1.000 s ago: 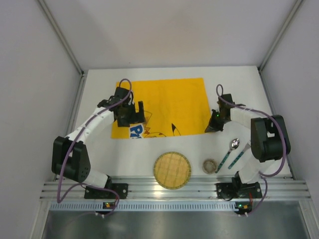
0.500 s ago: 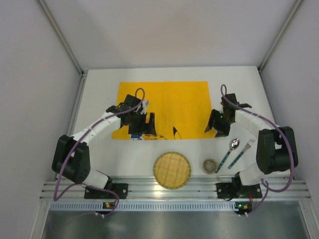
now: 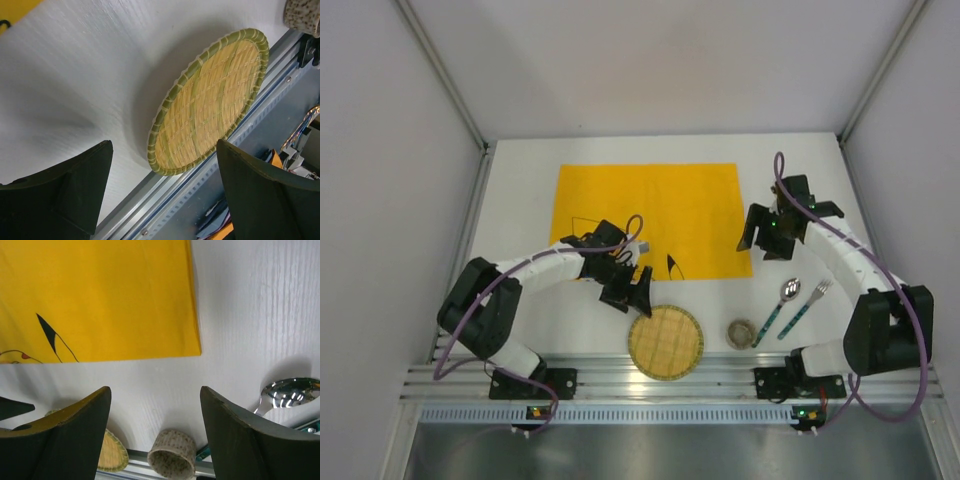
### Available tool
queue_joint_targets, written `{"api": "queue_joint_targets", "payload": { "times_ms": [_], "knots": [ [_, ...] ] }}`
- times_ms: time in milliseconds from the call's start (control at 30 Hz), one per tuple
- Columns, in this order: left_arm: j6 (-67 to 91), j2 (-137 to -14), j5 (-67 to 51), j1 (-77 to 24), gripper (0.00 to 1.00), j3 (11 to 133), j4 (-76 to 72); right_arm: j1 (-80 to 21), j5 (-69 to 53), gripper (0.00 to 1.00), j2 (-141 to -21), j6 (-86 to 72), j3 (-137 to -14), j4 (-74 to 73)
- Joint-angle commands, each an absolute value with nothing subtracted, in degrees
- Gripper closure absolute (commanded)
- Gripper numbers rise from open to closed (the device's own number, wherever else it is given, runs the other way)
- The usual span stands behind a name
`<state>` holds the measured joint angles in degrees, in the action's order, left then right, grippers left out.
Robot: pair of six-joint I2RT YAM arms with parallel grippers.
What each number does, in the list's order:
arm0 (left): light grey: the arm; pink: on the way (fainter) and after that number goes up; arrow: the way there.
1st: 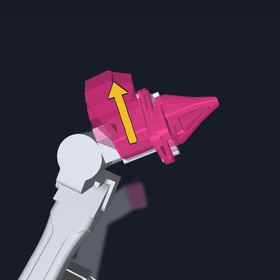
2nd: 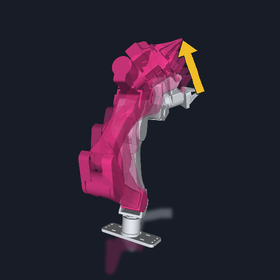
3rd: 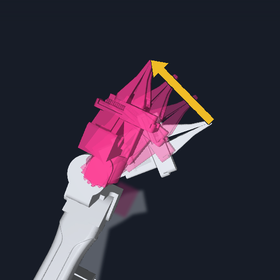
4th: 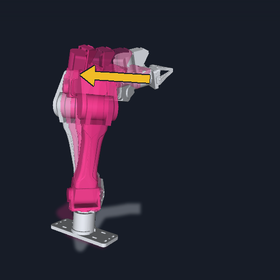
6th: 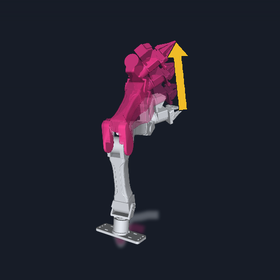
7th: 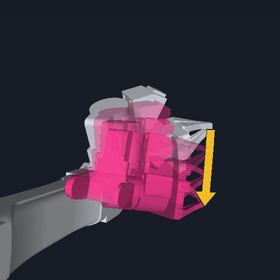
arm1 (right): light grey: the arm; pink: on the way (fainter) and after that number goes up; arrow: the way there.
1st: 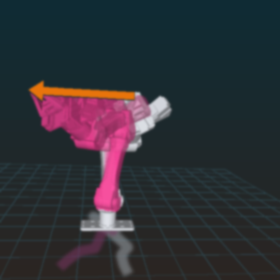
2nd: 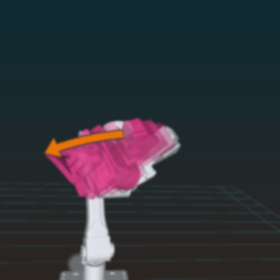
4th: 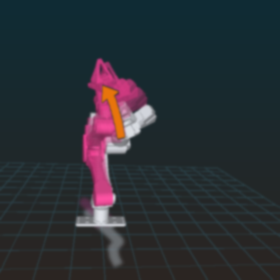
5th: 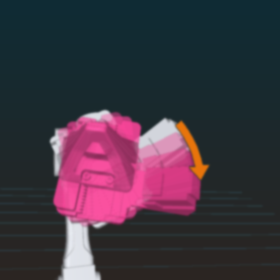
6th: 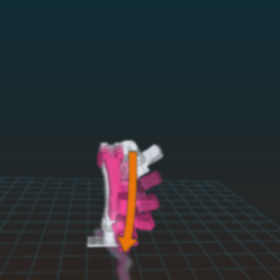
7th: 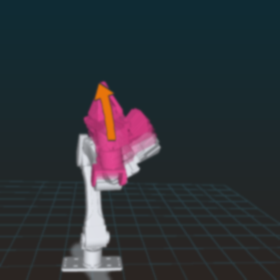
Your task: Set the dinner table for one person
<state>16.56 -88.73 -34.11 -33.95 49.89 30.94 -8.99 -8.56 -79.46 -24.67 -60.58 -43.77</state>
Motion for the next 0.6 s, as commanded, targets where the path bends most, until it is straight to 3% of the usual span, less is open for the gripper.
{"api": "queue_joint_targets", "payload": {
  "times_ms": [0, 200, 333, 400, 433, 467, 533, 567],
  "knots": [
    [16.35, -91.22, -39.02, -35.24, 0.11, 48.69, 23.91, -9.14, -7.91, 0.28, -76.74, -24.26, -57.40, -46.32],
    [15.38, -97.72, -41.48, -37.70, 0.13, 49.83, 21.54, -8.88, -7.65, 0.28, -75.06, -24.08, -56.16, -46.58],
    [14.50, -101.51, -43.24, -39.11, 0.28, 51.50, 21.36, -8.70, -7.65, 0.28, -75.59, -23.73, -56.86, -46.85],
    [14.06, -102.92, -42.37, -39.72, 0.47, 52.47, 21.97, -8.61, -7.56, 0.28, -75.94, -23.64, -57.13, -46.93],
    [13.89, -103.35, -42.28, -39.73, 0.61, 52.64, 21.97, -8.61, -7.65, 0.28, -76.11, -23.64, -57.22, -46.85],
    [13.80, -103.71, -41.75, -39.73, 0.67, 52.65, 22.06, -8.53, -7.73, 0.28, -76.11, -23.64, -57.30, -46.93],
    [13.89, -103.97, -41.05, -39.81, 0.93, 52.47, 21.97, -8.44, -7.73, 0.28, -76.38, -23.47, -57.30, -46.76],
    [13.71, -104.24, -41.04, -39.81, 1.00, 52.12, 21.89, -8.52, -7.73, 0.28, -76.46, -23.29, -57.22, -46.84]
  ]
}}
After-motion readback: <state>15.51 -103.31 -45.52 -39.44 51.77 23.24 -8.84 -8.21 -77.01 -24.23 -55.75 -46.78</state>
